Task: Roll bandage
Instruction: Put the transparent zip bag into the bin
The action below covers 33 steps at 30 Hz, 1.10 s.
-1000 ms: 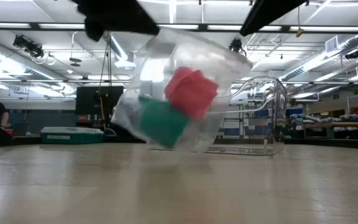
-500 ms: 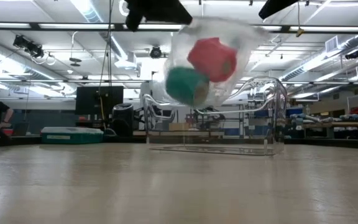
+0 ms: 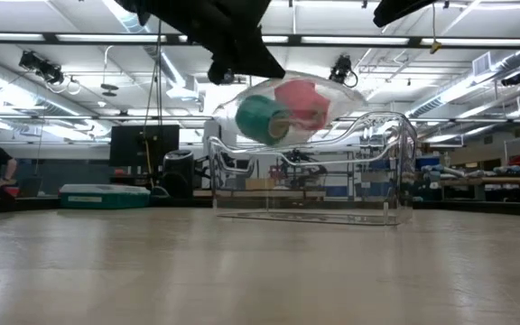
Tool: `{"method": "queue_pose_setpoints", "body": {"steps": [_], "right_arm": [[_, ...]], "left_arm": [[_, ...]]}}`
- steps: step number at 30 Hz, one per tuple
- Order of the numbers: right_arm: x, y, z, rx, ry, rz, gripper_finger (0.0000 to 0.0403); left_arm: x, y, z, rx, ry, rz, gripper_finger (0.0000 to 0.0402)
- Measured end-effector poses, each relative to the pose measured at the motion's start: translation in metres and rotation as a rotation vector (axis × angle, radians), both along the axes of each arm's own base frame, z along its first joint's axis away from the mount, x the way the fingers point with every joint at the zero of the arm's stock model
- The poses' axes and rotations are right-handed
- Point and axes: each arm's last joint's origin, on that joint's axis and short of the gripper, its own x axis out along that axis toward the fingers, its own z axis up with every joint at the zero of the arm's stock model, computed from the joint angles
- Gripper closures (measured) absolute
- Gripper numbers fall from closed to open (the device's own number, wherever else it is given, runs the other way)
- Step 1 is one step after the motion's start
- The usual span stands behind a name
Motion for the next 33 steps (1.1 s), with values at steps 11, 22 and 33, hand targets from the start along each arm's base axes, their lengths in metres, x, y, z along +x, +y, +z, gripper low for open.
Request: {"method": "queue_pose_setpoints", "body": {"steps": [11,22,33], "right_arm": [[0.002,-0.004,0.001,-0.022,-0.014,-0.026,0.0251],[-0.002,-0.009,-0.003,-0.031,0.028,-0.057,0.0251],[-0.005,-0.011,-0.004,-0.024,0.038,-0.086,0.0251]], "left_arm": [[0.023,0.031,-0.035,-0.080,0.022,-0.063,0.0392],[0.025,0.037,-0.040,-0.160,0.010,-0.157,0.0392],[0.016,0.031,0.009,-0.264,0.061,-0.303,0.0392]]}}
